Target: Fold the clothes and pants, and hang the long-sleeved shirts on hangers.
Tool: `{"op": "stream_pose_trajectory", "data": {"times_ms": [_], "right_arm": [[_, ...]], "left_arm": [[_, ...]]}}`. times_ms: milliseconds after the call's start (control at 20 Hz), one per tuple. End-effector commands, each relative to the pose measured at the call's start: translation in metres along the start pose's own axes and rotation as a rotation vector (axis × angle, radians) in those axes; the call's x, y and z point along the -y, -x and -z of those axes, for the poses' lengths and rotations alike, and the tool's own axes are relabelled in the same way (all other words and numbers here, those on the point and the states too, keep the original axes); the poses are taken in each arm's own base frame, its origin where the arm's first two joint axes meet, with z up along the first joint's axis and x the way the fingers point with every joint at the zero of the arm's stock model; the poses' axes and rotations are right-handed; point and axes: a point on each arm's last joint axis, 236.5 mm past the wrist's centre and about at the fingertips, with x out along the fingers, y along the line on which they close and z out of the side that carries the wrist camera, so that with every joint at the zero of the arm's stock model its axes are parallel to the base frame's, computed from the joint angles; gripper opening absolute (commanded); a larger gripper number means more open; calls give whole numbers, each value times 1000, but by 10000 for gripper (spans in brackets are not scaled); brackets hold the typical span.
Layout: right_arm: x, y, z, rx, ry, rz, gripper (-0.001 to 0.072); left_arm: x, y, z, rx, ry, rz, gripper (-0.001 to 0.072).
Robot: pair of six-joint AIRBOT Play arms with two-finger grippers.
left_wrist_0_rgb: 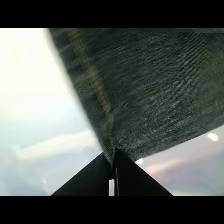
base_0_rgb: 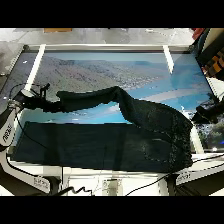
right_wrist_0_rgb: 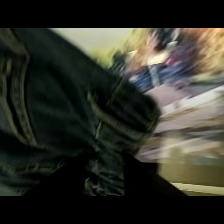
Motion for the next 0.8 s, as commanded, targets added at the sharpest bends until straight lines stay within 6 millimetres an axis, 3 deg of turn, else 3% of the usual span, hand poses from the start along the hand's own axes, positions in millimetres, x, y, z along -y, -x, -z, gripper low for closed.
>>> {"op": "stream_pose_trajectory", "data": {"times_ms": [0, 150, 250, 350, 450, 550, 650, 750], "right_arm": [[1, -21, 14, 99, -2, -174, 256], [25, -30, 34, 131, -73, -182, 276], [38, -34, 46, 126, -123, -194, 418], [48, -33, 47, 152, -153, -196, 420], [52, -32, 40, 189, -151, -192, 421], [52, -32, 30, 232, -162, -193, 510], [53, -41, 26, 239, -159, -165, 522], [41, -52, 22, 236, -144, -176, 521]], "left_arm": [[15, 38, -42, 104, -61, -8, 20], [17, 92, -67, 147, -164, -85, 19], [11, 130, -80, 191, -206, -159, 20], [2, 158, -84, 236, -206, -208, 19], [-23, 174, -75, 214, -202, -293, 19], [-58, 185, -54, 125, -205, -416, 19], [-88, 196, -30, 7, -208, -533, 19], [-97, 200, -23, -22, -200, -557, 18]]}}
